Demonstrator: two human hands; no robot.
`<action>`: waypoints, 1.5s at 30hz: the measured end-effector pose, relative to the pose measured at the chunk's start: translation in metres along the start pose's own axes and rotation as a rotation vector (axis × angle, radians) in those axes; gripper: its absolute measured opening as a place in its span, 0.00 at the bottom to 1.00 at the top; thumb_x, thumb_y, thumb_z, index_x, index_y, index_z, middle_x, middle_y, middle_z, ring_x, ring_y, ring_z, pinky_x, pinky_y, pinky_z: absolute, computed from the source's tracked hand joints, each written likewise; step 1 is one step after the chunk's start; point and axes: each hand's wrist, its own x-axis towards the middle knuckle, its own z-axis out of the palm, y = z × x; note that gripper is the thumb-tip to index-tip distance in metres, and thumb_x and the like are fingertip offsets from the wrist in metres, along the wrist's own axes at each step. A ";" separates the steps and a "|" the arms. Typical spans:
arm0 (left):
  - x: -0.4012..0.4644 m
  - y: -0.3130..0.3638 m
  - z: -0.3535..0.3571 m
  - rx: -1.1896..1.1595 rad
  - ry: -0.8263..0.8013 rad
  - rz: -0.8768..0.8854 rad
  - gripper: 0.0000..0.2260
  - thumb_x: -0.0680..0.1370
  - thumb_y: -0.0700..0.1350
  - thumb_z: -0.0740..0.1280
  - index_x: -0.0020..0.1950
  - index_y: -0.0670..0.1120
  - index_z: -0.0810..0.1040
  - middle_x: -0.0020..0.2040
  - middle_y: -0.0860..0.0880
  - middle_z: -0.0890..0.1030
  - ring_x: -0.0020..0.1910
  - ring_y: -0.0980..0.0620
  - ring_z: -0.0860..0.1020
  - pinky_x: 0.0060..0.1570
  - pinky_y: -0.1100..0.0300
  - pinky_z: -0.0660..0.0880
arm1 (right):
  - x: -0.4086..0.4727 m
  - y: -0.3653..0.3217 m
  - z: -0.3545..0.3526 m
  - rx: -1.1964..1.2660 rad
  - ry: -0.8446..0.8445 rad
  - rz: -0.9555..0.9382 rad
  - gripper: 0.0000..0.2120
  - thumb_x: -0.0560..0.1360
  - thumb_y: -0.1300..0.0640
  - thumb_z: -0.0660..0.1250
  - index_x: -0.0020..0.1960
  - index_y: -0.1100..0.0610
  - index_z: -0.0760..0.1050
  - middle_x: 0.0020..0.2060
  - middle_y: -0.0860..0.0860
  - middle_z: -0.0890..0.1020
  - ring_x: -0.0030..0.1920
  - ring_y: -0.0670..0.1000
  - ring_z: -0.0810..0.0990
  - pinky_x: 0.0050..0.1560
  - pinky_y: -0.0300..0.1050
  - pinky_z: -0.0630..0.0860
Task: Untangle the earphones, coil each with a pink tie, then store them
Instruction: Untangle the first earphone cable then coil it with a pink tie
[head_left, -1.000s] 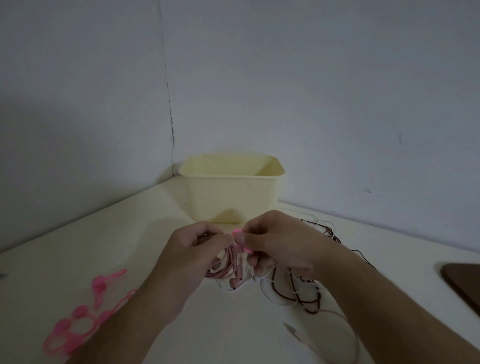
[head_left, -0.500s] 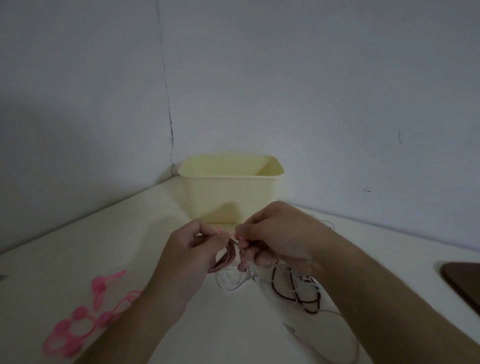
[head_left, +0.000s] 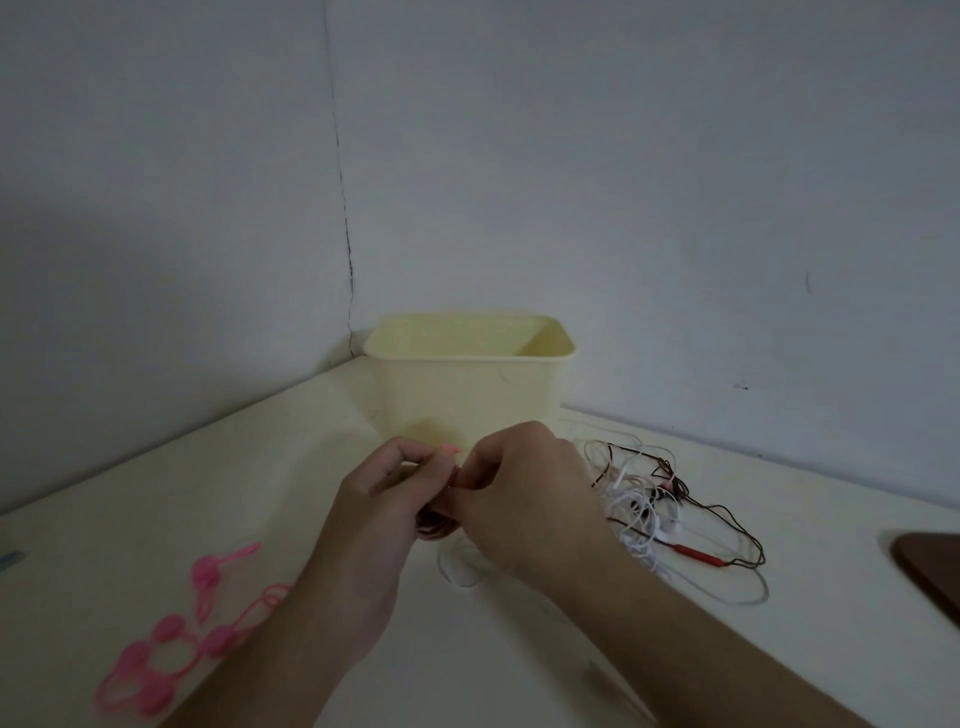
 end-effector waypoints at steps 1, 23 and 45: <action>0.000 0.000 0.000 0.016 -0.003 0.004 0.10 0.80 0.44 0.71 0.49 0.36 0.81 0.41 0.39 0.80 0.40 0.46 0.77 0.42 0.52 0.73 | 0.000 0.000 0.001 -0.019 0.023 -0.005 0.08 0.70 0.46 0.76 0.36 0.49 0.83 0.30 0.47 0.84 0.33 0.45 0.83 0.33 0.44 0.81; -0.003 0.006 0.001 0.251 -0.056 0.298 0.04 0.80 0.36 0.71 0.47 0.44 0.82 0.44 0.44 0.86 0.45 0.49 0.85 0.46 0.60 0.80 | 0.011 0.019 -0.002 0.259 0.015 -0.204 0.09 0.74 0.62 0.72 0.46 0.49 0.79 0.37 0.46 0.85 0.39 0.48 0.86 0.43 0.51 0.84; 0.000 0.004 -0.012 0.535 -0.222 0.393 0.06 0.76 0.40 0.76 0.48 0.49 0.82 0.41 0.51 0.82 0.46 0.52 0.81 0.49 0.55 0.75 | 0.026 0.030 -0.037 0.656 -0.476 0.111 0.08 0.78 0.74 0.67 0.52 0.68 0.85 0.42 0.62 0.85 0.38 0.54 0.83 0.43 0.45 0.82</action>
